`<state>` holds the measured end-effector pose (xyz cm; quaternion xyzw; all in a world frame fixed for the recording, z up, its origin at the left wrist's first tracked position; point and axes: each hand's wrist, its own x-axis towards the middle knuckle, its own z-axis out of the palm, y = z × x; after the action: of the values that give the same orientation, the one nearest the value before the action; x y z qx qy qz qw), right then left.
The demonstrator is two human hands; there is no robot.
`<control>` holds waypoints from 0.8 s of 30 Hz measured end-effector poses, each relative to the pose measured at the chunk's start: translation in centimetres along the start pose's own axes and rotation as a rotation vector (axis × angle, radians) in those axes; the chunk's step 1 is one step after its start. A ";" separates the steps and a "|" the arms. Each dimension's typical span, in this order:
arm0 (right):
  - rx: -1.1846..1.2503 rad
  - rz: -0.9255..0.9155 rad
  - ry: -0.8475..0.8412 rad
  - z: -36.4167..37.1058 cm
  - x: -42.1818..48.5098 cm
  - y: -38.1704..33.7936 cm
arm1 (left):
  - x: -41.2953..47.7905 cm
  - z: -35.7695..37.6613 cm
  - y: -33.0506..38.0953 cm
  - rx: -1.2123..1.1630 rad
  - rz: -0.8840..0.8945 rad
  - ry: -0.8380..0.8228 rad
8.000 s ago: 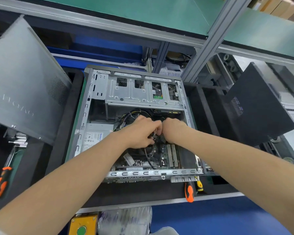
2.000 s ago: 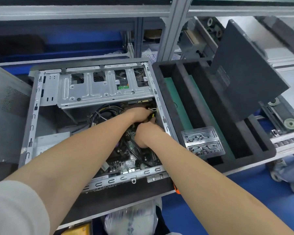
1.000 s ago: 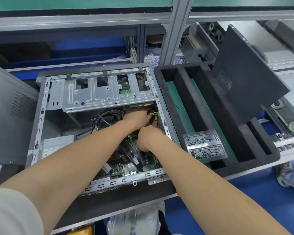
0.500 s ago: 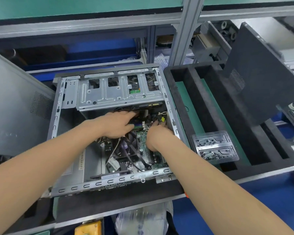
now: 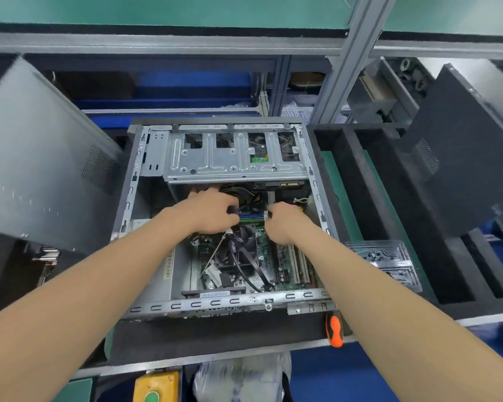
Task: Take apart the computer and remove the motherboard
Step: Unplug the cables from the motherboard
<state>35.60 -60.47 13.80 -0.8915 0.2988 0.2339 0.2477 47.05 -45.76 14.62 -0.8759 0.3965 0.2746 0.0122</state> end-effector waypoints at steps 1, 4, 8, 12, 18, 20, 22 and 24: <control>0.008 0.041 -0.012 0.0 0.2 0.2 | 0.1 0.0 0.0 -0.018 0.015 -0.002; 0.022 0.102 0.038 0.4 0.5 0.4 | 0.0 -0.1 -0.3 -0.075 0.042 -0.019; -0.221 0.039 -0.044 0.9 -0.2 -0.4 | -0.2 0.0 -0.7 -0.092 0.050 -0.014; 0.275 0.162 0.075 0.6 0.9 0.6 | -0.5 -0.4 -1.3 -0.187 0.084 -0.051; 0.560 0.140 0.127 1.0 2.0 0.8 | 0.2 0.4 -0.9 -0.037 0.130 -0.075; 0.638 0.152 0.211 1.4 2.4 0.6 | 0.2 0.8 -0.4 0.021 0.145 -0.076; 0.782 0.175 0.298 2.0 2.6 0.4 | 0.2 1.0 -0.1 0.042 0.152 -0.075; 0.931 0.163 0.339 2.4 2.8 -0.1 | 0.1 1.1 0.0 0.062 0.163 -0.065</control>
<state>37.00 -60.17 10.35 -0.6855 0.4763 -0.0539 0.5480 46.56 -45.56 13.67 -0.8305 0.4743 0.2905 0.0295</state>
